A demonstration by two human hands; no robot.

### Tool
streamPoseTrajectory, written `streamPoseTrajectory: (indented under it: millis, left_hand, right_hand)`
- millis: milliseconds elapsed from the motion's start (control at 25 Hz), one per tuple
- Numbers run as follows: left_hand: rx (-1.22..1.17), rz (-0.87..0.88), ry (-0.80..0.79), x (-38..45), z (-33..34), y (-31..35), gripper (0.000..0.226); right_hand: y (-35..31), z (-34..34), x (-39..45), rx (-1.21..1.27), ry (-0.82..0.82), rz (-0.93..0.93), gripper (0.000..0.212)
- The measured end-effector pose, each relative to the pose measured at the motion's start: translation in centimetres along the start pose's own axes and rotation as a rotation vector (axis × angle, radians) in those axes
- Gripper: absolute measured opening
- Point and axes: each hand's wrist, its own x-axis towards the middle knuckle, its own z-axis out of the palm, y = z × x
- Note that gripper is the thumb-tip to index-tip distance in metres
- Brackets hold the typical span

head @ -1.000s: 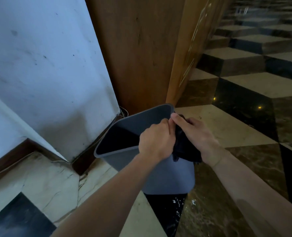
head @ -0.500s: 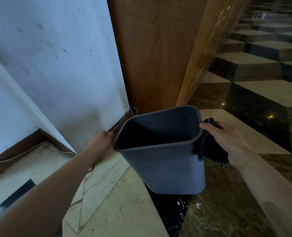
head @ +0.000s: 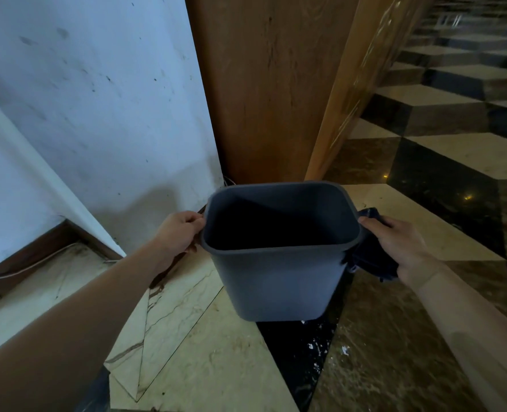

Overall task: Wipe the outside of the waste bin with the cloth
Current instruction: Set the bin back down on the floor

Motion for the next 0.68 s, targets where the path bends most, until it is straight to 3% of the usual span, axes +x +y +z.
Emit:
streamPoseTrajectory:
  millis: [320,680]
  left_hand:
    - [0.062,-0.035,0.240,-1.2,-5.0,-3.4,0.016]
    - [0.022,-0.066,0.311,-0.3,-6.1,-5.3,0.019]
  right_hand:
    - [1.6,9.2,3.7,0.017,-0.146,-0.078,0.018]
    - [0.6,12.6,5.6,-0.007,-0.178,-0.135,0.019]
